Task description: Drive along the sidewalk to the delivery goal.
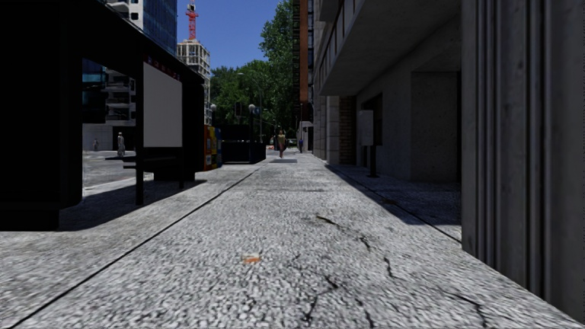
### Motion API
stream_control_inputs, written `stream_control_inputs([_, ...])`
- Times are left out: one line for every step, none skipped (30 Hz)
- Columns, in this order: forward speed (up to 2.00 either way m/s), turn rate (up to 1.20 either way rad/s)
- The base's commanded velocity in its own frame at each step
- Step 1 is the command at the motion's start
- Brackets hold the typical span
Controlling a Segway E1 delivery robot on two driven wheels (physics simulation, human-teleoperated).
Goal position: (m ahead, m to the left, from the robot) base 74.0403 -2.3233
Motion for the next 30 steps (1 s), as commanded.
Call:
stream_control_inputs([2.0, 0.0])
stream_control_inputs([2.0, 0.0])
stream_control_inputs([2.0, 0.0])
stream_control_inputs([2.0, 0.0])
stream_control_inputs([2.0, 0.0])
stream_control_inputs([2.0, 0.0])
stream_control_inputs([2.0, 0.0])
stream_control_inputs([2.0, 0.0])
stream_control_inputs([2.0, 0.0])
stream_control_inputs([2.0, 0.0])
stream_control_inputs([2.0, 0.0])
stream_control_inputs([2.0, 0.0])
stream_control_inputs([2.0, 0.0])
stream_control_inputs([2.0, 0.0])
stream_control_inputs([2.0, 0.0])
stream_control_inputs([2.0, 0.0])
stream_control_inputs([2.0, 0.0])
stream_control_inputs([2.0, 0.0])
stream_control_inputs([2.0, 0.0])
stream_control_inputs([2.0, 0.0])
stream_control_inputs([2.0, 0.0])
stream_control_inputs([2.0, 0.0])
stream_control_inputs([2.0, 0.0])
stream_control_inputs([2.0, 0.0])
stream_control_inputs([2.0, 0.0])
stream_control_inputs([2.0, 0.0])
stream_control_inputs([2.0, 0.0])
stream_control_inputs([2.0, 0.0])
stream_control_inputs([2.0, 0.0])
stream_control_inputs([2.0, 0.0])
